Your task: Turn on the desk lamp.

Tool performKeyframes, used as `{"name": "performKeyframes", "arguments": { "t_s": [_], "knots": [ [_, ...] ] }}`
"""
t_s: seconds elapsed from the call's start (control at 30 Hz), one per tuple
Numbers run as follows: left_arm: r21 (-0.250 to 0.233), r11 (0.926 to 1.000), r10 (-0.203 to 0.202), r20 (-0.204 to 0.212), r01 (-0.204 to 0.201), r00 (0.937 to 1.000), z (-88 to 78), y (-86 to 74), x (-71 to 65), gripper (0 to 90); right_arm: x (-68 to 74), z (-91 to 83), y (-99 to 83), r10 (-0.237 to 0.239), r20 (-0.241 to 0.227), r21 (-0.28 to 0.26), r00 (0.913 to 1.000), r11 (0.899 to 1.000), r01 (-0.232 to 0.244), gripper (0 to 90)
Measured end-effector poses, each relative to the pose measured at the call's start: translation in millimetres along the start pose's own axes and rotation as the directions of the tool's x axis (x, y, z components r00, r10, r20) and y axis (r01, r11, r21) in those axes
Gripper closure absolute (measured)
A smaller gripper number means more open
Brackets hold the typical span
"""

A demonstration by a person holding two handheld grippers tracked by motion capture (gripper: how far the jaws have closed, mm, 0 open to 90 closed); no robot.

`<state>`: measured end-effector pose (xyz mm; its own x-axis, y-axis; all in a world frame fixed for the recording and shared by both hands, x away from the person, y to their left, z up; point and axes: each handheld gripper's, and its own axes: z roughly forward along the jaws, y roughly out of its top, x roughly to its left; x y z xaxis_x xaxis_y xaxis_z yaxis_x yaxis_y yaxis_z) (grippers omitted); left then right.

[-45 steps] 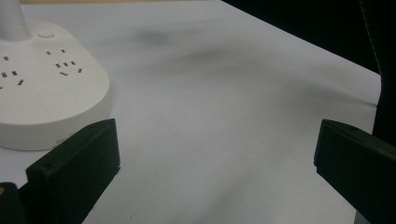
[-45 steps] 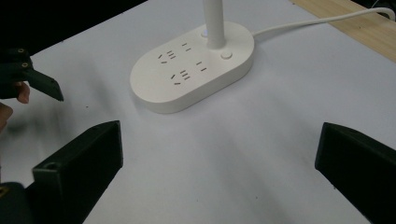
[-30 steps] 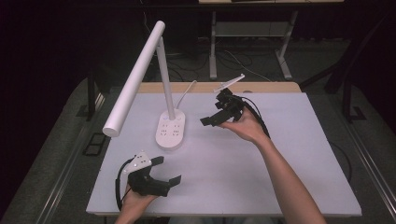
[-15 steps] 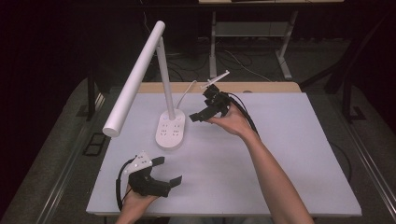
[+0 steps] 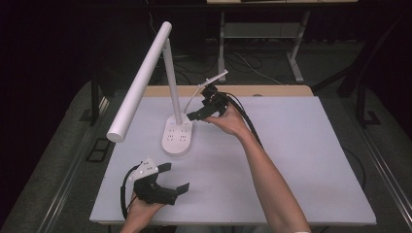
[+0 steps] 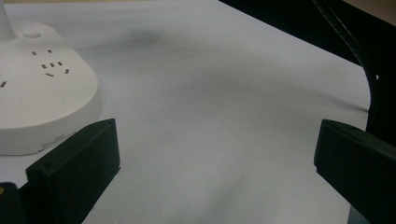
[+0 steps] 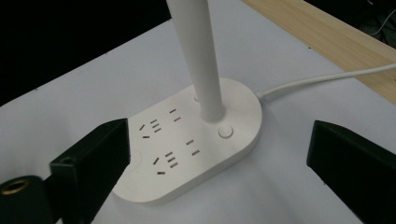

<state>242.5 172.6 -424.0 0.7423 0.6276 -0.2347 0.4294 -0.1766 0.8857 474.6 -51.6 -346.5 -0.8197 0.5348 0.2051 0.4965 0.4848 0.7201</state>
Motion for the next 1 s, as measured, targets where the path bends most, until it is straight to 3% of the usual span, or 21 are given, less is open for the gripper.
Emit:
{"name": "performKeyframes", "arguments": {
  "t_s": [0.07,0.13,0.2,0.4,0.77,1.0],
  "knots": [
    [-0.001,1.0000,0.003,-0.001,-0.003,1.0000,-0.4,0.1,0.2,0.0,-2.0,3.0,0.9,-0.007,-0.009,-0.009,0.9999,1.000,0.007,15.3],
    [-0.003,1.0000,0.003,0.000,-0.003,1.0000,-0.7,0.1,0.4,0.0,-3.2,5.9,1.5,-0.010,-0.006,-0.018,0.9999,1.000,0.010,15.7],
    [-0.003,1.0000,0.003,-0.002,-0.003,1.0000,-1.4,0.2,0.8,0.0,-3.7,8.7,0.9,-0.024,-0.014,-0.023,0.9996,0.999,0.023,25.6],
    [-0.003,1.0000,0.003,0.000,-0.003,1.0000,-1.5,0.0,0.6,0.0,-7.3,18.6,-1.3,-0.034,-0.003,-0.034,0.9994,0.999,0.034,40.9],
    [-0.001,1.0000,0.006,-0.012,-0.006,0.9999,-2.3,-0.1,2.9,0.0,-18.4,39.3,-7.6,0.016,-0.020,-0.058,0.9997,0.998,-0.017,61.1],
    [-0.012,0.9999,-0.004,-0.021,0.003,0.9998,-5.1,-0.1,6.0,0.0,-21.8,52.7,-13.3,0.050,-0.055,-0.056,0.9973,0.997,-0.053,77.0]
  ]
}}
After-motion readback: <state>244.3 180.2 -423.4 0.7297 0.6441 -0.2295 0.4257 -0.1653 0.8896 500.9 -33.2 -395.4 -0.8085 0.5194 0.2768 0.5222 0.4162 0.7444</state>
